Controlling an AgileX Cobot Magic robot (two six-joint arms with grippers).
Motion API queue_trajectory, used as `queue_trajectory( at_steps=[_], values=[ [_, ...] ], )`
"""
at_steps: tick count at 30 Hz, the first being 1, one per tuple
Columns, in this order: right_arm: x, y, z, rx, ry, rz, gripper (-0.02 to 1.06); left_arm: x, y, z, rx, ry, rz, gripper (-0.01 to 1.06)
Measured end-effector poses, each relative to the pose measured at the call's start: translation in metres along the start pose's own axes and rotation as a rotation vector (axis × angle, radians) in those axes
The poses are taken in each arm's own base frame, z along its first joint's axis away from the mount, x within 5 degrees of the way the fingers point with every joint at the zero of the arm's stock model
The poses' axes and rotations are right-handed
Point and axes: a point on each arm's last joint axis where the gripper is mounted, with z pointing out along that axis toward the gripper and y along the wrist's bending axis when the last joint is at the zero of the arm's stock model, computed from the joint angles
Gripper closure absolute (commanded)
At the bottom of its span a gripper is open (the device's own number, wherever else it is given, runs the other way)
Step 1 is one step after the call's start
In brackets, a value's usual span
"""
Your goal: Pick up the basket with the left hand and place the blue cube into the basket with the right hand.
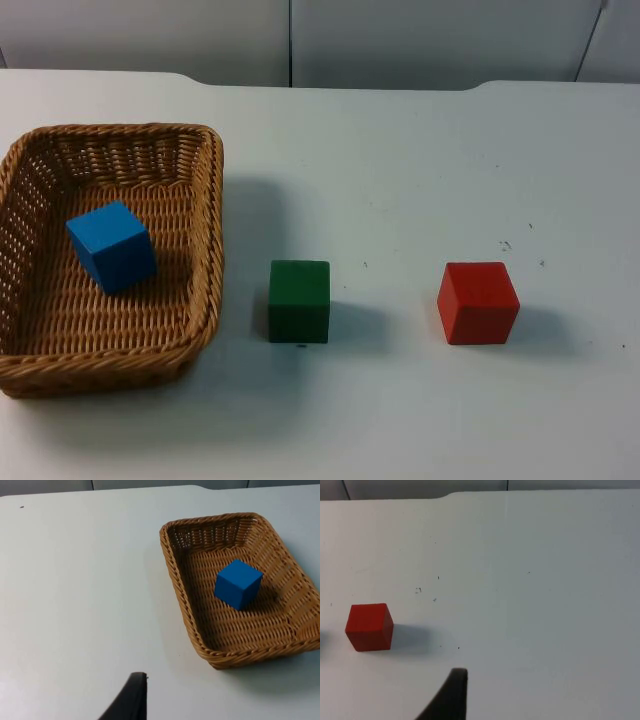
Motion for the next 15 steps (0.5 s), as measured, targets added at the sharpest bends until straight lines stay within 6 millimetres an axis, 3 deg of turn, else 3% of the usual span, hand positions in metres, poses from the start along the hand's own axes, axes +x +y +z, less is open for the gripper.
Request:
queue_trajectory(
  at_steps=[15],
  values=[
    [0.0,0.0,0.0,0.0,0.0,0.0,0.0,-0.0001,0.0,0.0,0.0,-0.002,0.0,0.0]
  ],
)
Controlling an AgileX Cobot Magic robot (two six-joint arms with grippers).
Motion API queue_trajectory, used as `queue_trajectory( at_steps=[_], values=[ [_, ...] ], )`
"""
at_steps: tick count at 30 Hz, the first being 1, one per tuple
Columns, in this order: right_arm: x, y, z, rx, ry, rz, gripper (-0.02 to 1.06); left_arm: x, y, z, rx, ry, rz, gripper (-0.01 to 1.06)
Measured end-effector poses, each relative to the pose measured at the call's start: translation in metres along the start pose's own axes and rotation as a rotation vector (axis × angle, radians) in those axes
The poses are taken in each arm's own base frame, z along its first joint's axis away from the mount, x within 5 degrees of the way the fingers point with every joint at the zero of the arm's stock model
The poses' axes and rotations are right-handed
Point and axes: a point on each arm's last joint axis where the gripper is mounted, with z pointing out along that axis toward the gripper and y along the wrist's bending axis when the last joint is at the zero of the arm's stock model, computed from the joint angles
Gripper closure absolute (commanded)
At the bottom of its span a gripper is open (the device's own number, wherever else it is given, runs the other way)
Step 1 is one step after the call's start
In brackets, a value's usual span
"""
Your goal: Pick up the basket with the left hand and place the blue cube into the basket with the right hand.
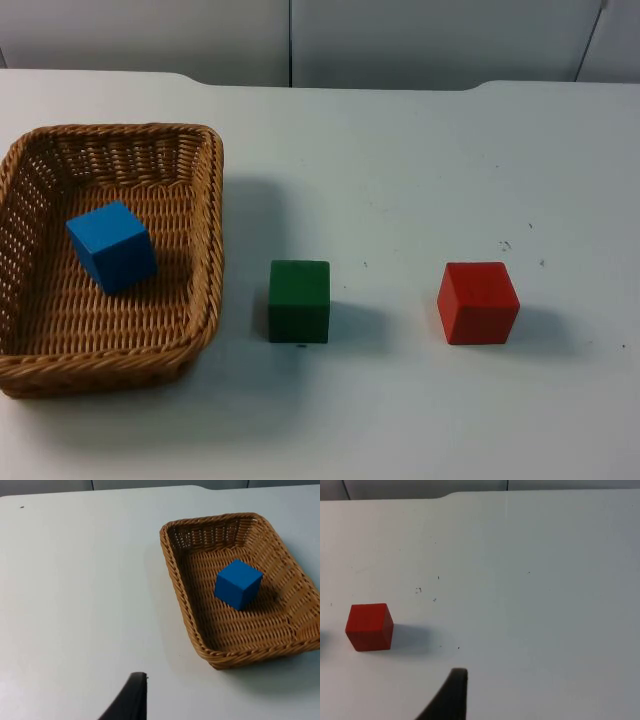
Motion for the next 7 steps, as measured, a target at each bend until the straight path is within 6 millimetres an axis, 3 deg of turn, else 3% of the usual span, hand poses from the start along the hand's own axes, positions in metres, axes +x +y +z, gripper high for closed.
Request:
queue_trajectory(
  at_steps=[7],
  values=[
    [0.0,0.0,0.0,0.0,0.0,0.0,0.0,0.0,0.0001,0.0,-0.001,0.0,0.001,0.0]
  ],
)
